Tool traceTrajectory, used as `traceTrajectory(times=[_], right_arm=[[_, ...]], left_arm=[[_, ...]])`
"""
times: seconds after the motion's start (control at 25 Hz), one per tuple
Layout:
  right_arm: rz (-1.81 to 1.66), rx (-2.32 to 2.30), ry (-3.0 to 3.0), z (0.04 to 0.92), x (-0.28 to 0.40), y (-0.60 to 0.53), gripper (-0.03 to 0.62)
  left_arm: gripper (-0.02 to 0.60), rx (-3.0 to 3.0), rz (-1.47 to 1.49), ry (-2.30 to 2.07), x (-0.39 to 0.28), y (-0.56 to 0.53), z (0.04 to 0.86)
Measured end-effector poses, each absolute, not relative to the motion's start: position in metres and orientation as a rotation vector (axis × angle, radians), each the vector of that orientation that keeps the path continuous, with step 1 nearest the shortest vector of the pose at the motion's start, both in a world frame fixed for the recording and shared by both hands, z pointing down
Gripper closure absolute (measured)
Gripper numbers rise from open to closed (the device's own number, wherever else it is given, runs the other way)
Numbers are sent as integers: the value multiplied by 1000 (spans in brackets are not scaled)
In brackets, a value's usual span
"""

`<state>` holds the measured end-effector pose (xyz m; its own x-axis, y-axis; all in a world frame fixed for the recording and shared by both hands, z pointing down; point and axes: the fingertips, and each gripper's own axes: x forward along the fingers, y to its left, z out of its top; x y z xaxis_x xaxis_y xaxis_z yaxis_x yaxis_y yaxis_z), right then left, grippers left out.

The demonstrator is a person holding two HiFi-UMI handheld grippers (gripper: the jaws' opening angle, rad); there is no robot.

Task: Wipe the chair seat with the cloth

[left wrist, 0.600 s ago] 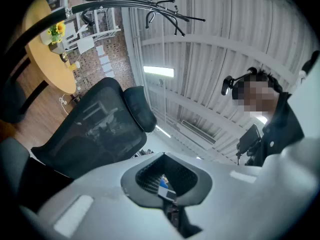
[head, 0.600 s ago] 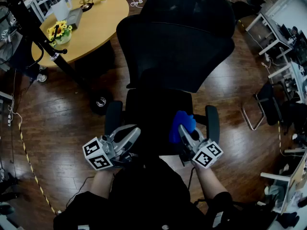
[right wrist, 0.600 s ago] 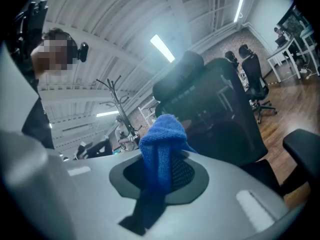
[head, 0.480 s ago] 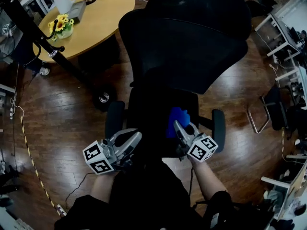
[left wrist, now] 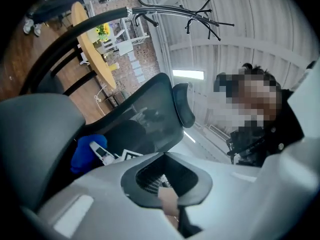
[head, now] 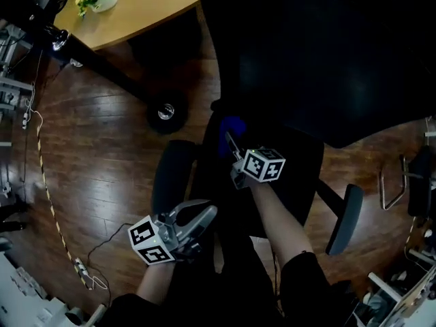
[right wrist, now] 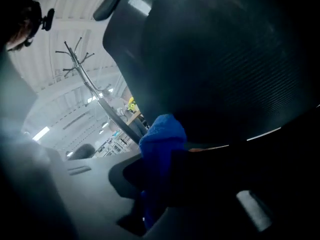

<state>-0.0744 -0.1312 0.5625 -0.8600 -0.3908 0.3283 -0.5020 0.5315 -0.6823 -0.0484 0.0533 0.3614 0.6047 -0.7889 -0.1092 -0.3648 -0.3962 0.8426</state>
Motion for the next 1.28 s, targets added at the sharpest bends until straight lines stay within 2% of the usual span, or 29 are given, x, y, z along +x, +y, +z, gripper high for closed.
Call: traceTrajectory(times=[0.2, 0.52, 0.68, 1.12, 1.28], right_arm=[[1212, 724, -2464, 641, -127, -144, 533], [1177, 814, -2319, 672, -115, -157, 533], [1192, 1006, -2219, 687, -46, -173, 533], [1428, 1575, -1993, 670, 219, -197, 533], [1382, 1650, -1941, 660, 269, -186, 533]], left_arm=[[589, 1962, -649, -930, -59, 59, 383], [589, 1947, -634, -955, -81, 66, 390], [589, 1956, -603, -922, -78, 64, 391], [589, 2020, -526, -819, -45, 33, 395], [589, 2024, -509, -805, -38, 25, 396]])
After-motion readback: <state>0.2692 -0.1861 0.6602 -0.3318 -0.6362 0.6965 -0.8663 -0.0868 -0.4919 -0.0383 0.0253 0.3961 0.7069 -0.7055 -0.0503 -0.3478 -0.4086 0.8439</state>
